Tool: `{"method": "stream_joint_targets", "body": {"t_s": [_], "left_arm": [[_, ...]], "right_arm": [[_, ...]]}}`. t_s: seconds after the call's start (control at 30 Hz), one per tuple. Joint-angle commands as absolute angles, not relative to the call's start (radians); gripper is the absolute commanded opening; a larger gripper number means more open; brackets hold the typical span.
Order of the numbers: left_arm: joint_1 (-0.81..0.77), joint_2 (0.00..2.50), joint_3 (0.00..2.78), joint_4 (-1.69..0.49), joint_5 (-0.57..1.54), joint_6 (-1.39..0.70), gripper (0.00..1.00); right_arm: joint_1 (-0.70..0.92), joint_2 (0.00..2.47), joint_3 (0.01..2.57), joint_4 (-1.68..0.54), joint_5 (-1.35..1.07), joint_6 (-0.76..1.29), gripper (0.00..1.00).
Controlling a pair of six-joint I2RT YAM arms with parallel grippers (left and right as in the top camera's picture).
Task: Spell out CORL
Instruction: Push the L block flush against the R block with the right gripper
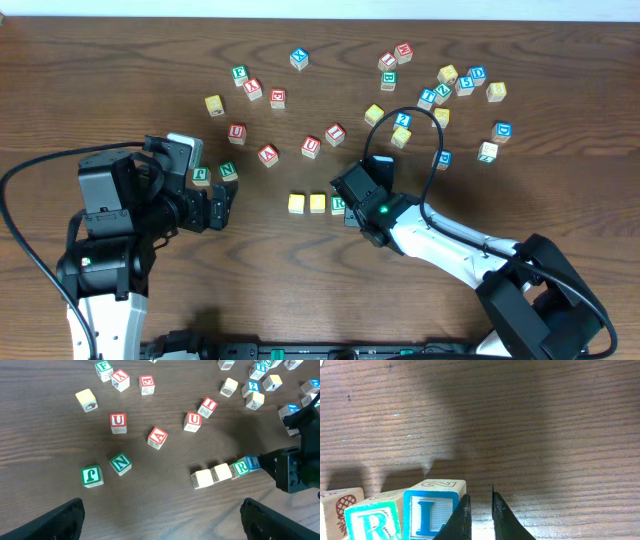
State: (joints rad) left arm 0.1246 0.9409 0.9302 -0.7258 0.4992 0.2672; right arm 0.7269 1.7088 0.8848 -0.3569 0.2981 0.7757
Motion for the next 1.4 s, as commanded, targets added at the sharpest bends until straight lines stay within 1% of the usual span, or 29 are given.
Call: {"method": "stream_joint_targets", "body": {"t_s": [0.0, 0.2, 0.33, 0.87, 1.37], "left_arm": [[0.128, 0.940, 0.954, -0.725, 0.513, 0.284, 0.98], [0.128, 0.940, 0.954, -0.725, 0.513, 0.284, 0.98], [0.128, 0.940, 0.954, -0.725, 0.512, 0.284, 0.98], [0.128, 0.940, 0.954, -0.725, 0.513, 0.284, 0.98], [0.128, 0.940, 0.954, -0.725, 0.513, 0.284, 0.98]], "right_arm": [[0.735, 1.721, 0.876, -0.355, 0.297, 0.761, 0.10], [0.735, 1.721, 0.876, -0.347, 0.296, 0.751, 0.10], [0.735, 1.721, 0.876, -0.352, 0.297, 0.751, 0.08], [0.730, 1.721, 0.876, -0.323, 0.391, 0.754, 0.08], [0.731, 1.746, 0.876, -0.295, 0.335, 0.726, 0.05]]}}
